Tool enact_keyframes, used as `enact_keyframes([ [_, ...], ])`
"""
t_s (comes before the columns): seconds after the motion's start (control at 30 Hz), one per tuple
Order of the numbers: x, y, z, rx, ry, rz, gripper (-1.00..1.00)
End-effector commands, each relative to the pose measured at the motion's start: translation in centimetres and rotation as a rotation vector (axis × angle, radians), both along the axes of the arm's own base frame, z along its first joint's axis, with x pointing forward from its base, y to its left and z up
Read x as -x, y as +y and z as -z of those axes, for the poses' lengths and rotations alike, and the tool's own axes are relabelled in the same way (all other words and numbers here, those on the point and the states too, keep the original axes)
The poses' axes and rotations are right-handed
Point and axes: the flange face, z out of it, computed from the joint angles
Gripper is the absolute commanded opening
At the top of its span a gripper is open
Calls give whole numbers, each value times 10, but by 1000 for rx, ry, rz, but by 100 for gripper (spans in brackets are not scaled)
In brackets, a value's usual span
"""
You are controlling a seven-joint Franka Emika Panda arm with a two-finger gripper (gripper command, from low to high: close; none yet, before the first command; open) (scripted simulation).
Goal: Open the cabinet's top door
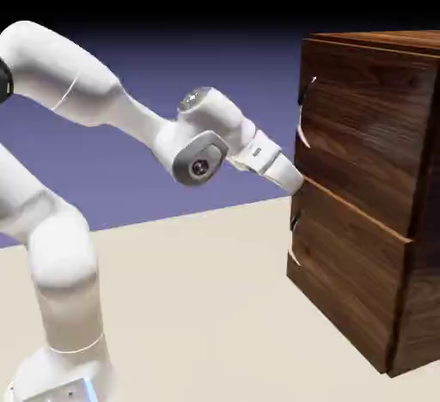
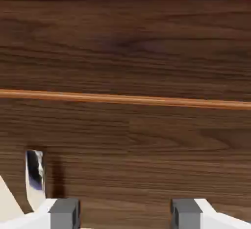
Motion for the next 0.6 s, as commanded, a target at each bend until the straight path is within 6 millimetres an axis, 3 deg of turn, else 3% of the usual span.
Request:
enact_keyframes([
  [0.0,-4,-2,14,-63,43,52,0],
  [0.23,-16,-15,116,-385,345,472,0],
  [0.4,-9,-27,182,-503,505,827,0],
  [0.57,5,-45,231,-558,565,1205,0],
])
